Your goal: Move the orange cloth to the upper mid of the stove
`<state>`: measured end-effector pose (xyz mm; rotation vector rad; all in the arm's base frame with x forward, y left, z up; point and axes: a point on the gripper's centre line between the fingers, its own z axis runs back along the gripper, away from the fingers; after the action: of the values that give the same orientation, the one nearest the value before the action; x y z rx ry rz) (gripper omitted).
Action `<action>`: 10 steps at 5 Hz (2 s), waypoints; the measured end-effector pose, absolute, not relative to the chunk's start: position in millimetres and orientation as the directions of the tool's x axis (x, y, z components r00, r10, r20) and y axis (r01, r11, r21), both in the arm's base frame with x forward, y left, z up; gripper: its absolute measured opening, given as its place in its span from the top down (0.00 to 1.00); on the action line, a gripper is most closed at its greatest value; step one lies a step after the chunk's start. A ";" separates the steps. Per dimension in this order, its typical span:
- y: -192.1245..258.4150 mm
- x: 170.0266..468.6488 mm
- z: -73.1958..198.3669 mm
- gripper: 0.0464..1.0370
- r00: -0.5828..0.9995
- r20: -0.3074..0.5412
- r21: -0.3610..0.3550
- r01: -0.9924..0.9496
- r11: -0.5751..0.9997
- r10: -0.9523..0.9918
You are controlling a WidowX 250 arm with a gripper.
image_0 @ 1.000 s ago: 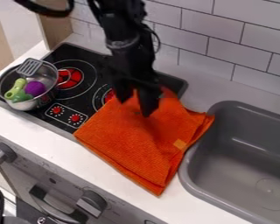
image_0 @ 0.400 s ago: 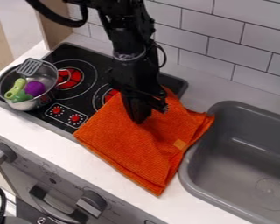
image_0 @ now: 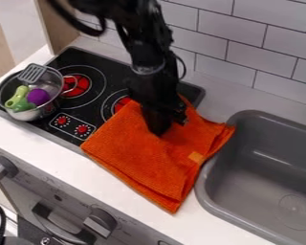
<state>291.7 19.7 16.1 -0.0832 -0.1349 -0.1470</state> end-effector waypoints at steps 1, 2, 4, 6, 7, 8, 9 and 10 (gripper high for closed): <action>20.5 291.5 13.0 0.99 0.978 0.162 -0.097 0.150 0.984 -0.133; 22.7 297.0 12.6 0.99 0.980 0.168 -0.112 0.126 0.986 -0.106; 40.0 318.1 14.0 0.99 0.967 0.207 -0.035 0.158 0.987 -0.148; 87.4 352.5 15.4 0.99 0.952 0.237 0.104 0.175 0.979 -0.195; 109.9 365.7 13.2 0.99 0.954 0.256 0.121 0.131 0.984 -0.159; 126.1 380.1 11.3 0.99 0.953 0.273 0.159 0.087 0.983 -0.129; 136.1 387.2 10.8 0.99 0.948 0.295 0.198 0.063 0.978 -0.121; 145.1 388.9 8.6 0.99 0.939 0.329 0.184 0.040 0.982 -0.100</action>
<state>388.9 145.1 8.6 0.1761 -0.3437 -0.0719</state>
